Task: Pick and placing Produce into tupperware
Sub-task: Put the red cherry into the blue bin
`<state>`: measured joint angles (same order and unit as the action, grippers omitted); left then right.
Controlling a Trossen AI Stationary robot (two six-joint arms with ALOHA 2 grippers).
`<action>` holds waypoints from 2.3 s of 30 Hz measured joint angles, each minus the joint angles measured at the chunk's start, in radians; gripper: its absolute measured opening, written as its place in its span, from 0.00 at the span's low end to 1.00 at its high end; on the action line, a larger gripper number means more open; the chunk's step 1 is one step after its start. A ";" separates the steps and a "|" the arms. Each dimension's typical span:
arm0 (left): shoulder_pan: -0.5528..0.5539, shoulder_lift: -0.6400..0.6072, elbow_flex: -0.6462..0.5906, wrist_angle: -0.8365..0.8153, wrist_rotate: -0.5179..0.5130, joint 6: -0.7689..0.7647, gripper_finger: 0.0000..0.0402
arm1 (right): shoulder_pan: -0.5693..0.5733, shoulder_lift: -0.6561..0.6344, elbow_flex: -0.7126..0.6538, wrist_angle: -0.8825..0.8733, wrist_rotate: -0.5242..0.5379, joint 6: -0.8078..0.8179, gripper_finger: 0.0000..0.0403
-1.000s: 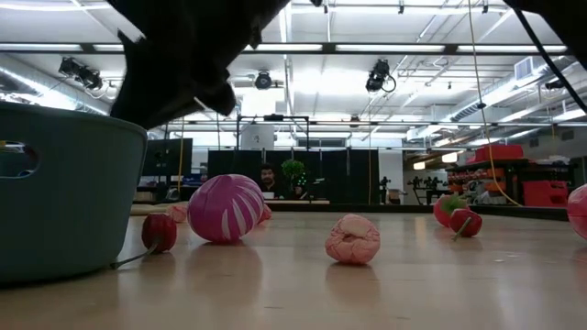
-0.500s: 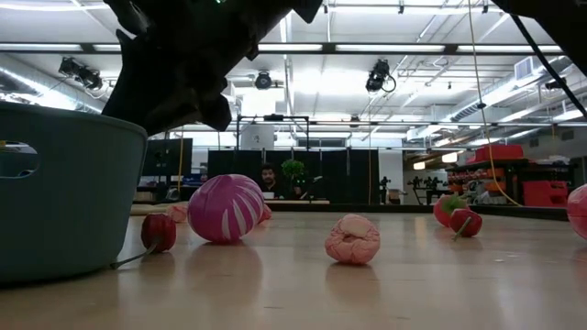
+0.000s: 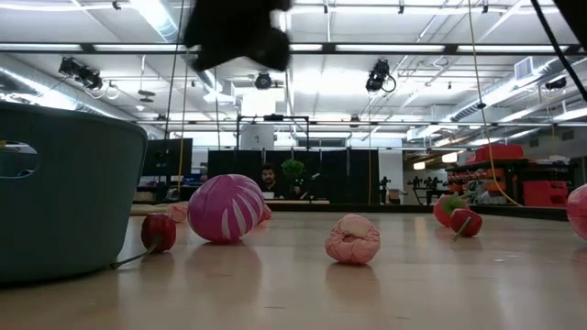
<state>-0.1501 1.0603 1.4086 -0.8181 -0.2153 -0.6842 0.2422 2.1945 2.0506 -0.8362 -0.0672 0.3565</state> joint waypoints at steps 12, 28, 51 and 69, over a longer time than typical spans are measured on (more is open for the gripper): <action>0.000 0.000 0.000 -0.006 0.002 -0.003 0.05 | 0.036 -0.131 -0.165 -0.404 0.058 0.451 0.30; 0.000 0.000 0.000 -0.124 0.003 0.000 0.03 | 0.091 -0.255 -0.584 -0.361 0.022 0.098 0.33; 0.000 0.000 0.000 -0.123 0.002 -0.011 0.04 | 0.120 -0.223 -0.583 -0.186 0.111 -0.308 0.48; 0.000 0.000 0.000 -0.122 0.002 -0.010 0.04 | 0.120 -0.223 -0.768 -0.015 0.119 -0.282 0.46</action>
<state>-0.1501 1.0603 1.4090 -0.9401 -0.2131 -0.6941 0.3618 1.9720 1.2826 -0.8512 0.0514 0.0747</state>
